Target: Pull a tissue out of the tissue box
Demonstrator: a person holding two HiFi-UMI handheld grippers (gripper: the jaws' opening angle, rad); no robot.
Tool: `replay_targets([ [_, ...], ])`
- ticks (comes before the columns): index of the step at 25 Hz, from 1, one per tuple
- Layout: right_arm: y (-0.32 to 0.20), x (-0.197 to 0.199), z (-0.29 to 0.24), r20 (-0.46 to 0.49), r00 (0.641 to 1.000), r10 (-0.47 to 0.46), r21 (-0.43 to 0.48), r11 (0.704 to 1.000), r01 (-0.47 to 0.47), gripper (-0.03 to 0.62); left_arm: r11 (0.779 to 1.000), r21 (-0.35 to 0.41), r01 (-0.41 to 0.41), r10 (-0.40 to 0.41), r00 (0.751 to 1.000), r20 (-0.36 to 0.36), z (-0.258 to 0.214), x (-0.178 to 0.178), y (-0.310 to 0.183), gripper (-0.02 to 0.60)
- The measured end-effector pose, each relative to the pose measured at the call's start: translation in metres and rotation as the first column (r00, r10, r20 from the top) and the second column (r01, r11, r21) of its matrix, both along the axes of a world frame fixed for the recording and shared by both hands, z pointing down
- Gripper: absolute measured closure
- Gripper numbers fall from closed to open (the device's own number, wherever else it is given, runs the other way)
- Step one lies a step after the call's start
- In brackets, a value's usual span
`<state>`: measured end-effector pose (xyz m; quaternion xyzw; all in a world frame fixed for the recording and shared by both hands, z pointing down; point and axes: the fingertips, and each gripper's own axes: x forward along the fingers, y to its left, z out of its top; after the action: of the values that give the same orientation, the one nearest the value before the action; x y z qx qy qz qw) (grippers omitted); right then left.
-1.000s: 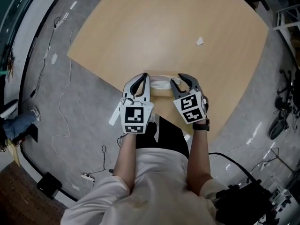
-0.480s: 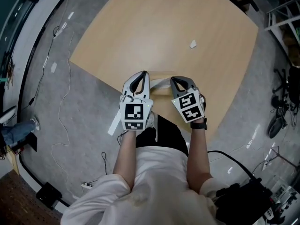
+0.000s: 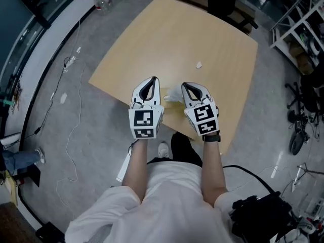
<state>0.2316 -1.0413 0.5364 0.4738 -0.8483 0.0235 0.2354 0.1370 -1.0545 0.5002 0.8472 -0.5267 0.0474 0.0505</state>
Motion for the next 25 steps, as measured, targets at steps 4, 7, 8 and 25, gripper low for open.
replay_targets([
  [4, 0.011, -0.004, -0.075, 0.051, 0.998, 0.04, 0.178, 0.983, -0.048, 0.589, 0.994, 0.101, -0.034, 0.037, 0.999, -0.028, -0.056, 0.0, 0.012, 0.594],
  [7, 0.019, -0.003, -0.127, 0.122, 0.99, 0.074, 0.287, 0.952, -0.107, 0.589, 0.985, 0.167, -0.033, 0.04, 0.998, -0.04, -0.093, 0.0, 0.02, 0.594],
  [8, 0.024, -0.001, -0.142, 0.153, 0.984, 0.088, 0.311, 0.941, -0.133, 0.589, 0.983, 0.182, -0.025, 0.033, 0.999, -0.041, -0.104, 0.0, 0.025, 0.594],
  [25, 0.048, 0.033, -0.184, 0.322, 0.926, 0.198, 0.347, 0.885, -0.31, 0.59, 0.964, 0.26, -0.056, 0.075, 0.995, -0.067, -0.143, 0.025, 0.05, 0.594],
])
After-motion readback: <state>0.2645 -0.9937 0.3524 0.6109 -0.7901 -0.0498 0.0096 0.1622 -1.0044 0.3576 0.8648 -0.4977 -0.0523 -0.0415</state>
